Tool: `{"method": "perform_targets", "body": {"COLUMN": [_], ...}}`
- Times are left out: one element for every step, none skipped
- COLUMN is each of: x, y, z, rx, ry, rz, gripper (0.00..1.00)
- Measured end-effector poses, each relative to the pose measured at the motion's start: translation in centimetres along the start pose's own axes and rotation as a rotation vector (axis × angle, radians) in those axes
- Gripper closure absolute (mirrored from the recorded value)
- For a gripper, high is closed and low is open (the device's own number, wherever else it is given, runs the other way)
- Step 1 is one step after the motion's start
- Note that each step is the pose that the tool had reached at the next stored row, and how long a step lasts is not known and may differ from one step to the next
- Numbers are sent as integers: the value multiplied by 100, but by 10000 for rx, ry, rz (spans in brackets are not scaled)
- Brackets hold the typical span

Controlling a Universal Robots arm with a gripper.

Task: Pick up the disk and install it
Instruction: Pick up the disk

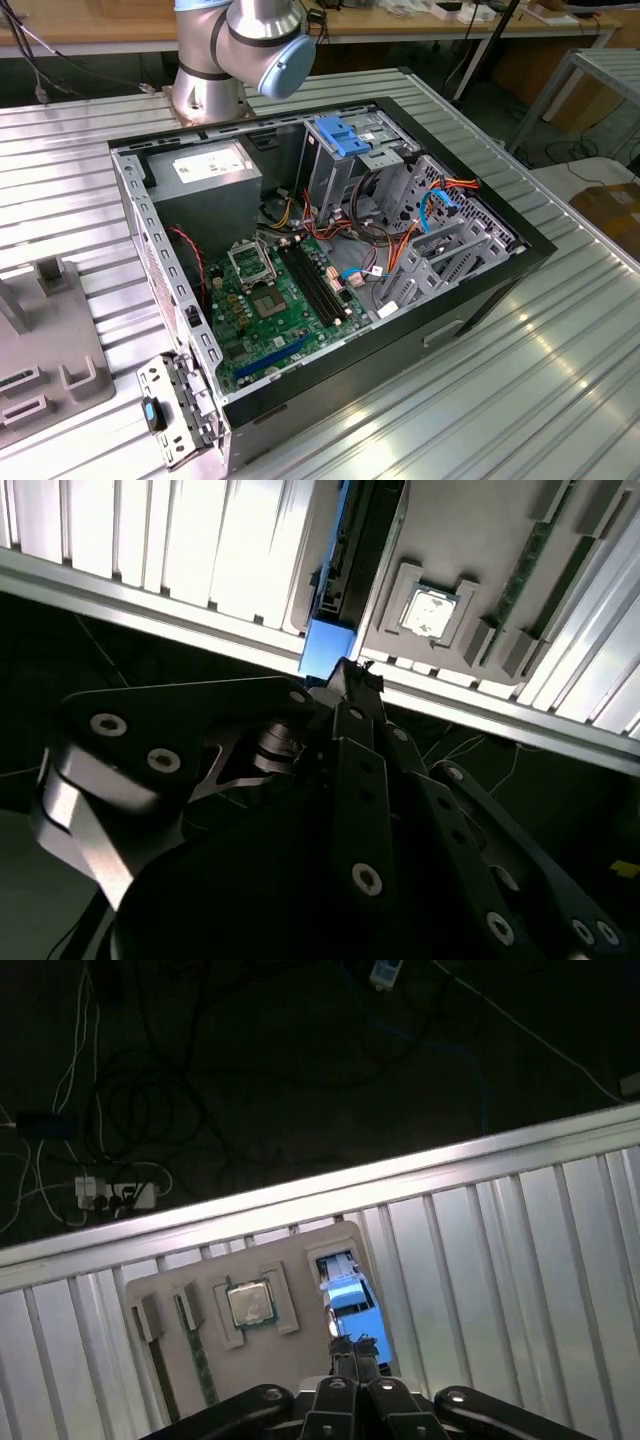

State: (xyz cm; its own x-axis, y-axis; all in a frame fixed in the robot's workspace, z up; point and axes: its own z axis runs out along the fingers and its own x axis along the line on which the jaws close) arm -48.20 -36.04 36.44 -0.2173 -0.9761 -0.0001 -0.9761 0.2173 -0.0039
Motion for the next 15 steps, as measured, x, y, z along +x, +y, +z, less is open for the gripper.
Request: {"method": "perform_targets", "body": {"x": [0, 0, 0, 0, 0, 0, 0, -1, -1, -1, -1, -1, -1, -1, -2], "y": [0, 0, 0, -1, 0, -1, -1, 0, 0, 0, 0, 0, 0, 0, -1], "z": [-1, -1, -2, -2, -1, -1, -1, -1, -1, -1, 0, 0, 2, 3, 6], "rx": [-1, -2, -2, -2, -2, -1, -1, -2, -2, -2, -1, -2, -1, -2, 0], "ry": [3, 4, 4, 4, 4, 3, 3, 1, 1, 0, -1, -2, -3, -5, -7], "rz": [-22, -24, -24, -25, -42, -176, -501, -762, -1018, -1235, -1421, -1790, -2107, -2450, -2654], "gripper": [89, 89, 89, 89, 89, 89, 89, 89, 89, 89, 89, 89, 89, 89, 89]}}
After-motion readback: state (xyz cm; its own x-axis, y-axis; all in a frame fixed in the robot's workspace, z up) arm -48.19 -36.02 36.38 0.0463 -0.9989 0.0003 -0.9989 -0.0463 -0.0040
